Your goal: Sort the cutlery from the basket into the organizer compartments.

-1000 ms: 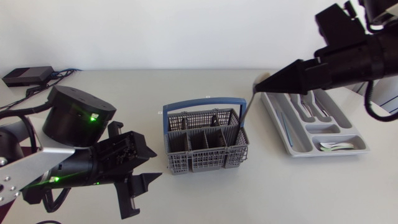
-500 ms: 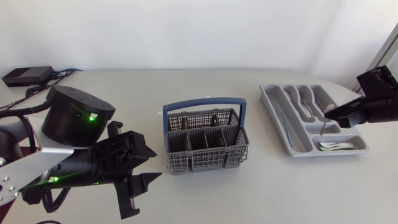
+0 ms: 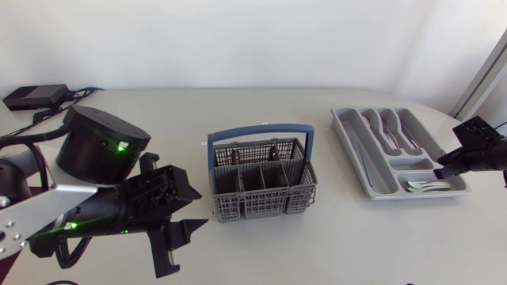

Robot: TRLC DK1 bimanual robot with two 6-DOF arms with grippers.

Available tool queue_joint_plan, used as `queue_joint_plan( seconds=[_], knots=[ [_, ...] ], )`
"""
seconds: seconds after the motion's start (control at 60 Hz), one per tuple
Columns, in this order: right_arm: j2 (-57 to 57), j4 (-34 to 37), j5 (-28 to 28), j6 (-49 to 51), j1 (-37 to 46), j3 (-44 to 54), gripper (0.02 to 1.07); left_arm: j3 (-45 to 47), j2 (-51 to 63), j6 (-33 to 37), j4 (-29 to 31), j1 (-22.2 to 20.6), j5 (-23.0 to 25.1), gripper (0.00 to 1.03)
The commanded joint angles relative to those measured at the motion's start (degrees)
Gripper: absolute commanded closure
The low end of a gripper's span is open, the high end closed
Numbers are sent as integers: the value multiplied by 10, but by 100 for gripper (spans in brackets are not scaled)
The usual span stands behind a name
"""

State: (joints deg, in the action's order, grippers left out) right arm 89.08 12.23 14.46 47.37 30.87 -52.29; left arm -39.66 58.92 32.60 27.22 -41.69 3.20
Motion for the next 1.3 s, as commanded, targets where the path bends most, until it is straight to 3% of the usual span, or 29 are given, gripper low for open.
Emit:
queue_joint_plan(
  seconds=[0.0, 0.367, 0.433, 0.583, 0.783, 0.9, 1.067, 1.167, 1.283],
  knots=[
    [27, -38, -22, 23, 3, 22, 101, -15, 6, -7, 9, -1, 6, 50],
    [70, -144, -104, 53, -42, 98, 100, -3, 1, -1, 7, 14, 5, 50],
    [70, -162, -110, 53, -48, 108, 85, 0, 1, 1, 6, 19, 6, 50],
    [70, -162, -113, 53, -51, 113, 63, 12, 1, 11, 0, 44, 8, 50],
    [3, -121, -109, 48, -53, 115, 60, 20, 15, 19, -22, 94, 23, 50],
    [-82, -55, -81, 35, -60, 116, 60, 22, 34, 18, -43, 122, 26, 51],
    [-203, 46, -40, -8, -141, 137, 62, 19, 92, 3, -81, 148, 34, 54],
    [-240, 92, -20, -46, -208, 139, 76, 16, 117, -5, -93, 154, 44, 58],
    [-247, 99, -12, -96, -282, 140, 92, 13, 141, -14, -107, 154, 51, 61]
  ],
)
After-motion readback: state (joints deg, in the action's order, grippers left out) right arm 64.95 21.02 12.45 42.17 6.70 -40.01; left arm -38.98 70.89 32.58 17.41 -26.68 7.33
